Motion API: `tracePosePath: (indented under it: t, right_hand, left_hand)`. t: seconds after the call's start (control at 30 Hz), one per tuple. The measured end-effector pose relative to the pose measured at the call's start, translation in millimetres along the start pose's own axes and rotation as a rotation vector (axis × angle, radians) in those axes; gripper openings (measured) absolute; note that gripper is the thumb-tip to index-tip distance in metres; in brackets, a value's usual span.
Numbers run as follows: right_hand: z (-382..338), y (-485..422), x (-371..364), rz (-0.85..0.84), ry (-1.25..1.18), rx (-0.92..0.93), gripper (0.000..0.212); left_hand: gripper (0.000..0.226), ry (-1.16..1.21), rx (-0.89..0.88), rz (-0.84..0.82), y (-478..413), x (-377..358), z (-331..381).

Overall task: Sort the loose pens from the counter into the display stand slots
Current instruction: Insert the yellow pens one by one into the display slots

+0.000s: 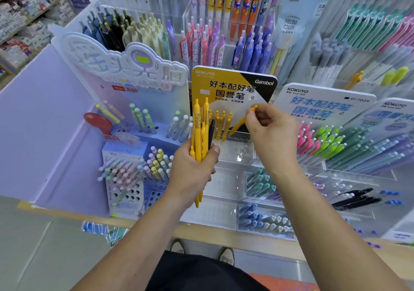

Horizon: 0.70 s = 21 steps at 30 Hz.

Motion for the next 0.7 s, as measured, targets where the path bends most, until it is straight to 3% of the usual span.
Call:
tracePosePath:
  t: [0.17, 0.33, 0.7]
  right_hand:
    - [0.1, -2.3, -4.7, -0.012, 0.084, 0.016, 0.016]
    - [4.8, -1.8, -28.3, -0.169, 0.267, 0.078, 0.015]
    - [8.6, -5.8, -33.6, -0.179, 0.411, 0.061, 0.021]
  left_hand:
    - [0.009, 0.01, 0.012, -0.024, -0.9, -1.7, -0.7]
    - [0.01, 0.035, 0.021, -0.055, -0.3, -4.2, 1.9]
    - [0.011, 0.061, 0.032, -0.138, 3.9, -8.3, 7.8]
Point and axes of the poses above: each hand's wrist, its own y-axis away from the middle knuckle, its own x-axis out of the back of the hand, z = x × y, the point moved 6 cm from there along -y, towards the middle knuckle, and after that the axes turned 8 degrees about -x, right-handed, at the moved point
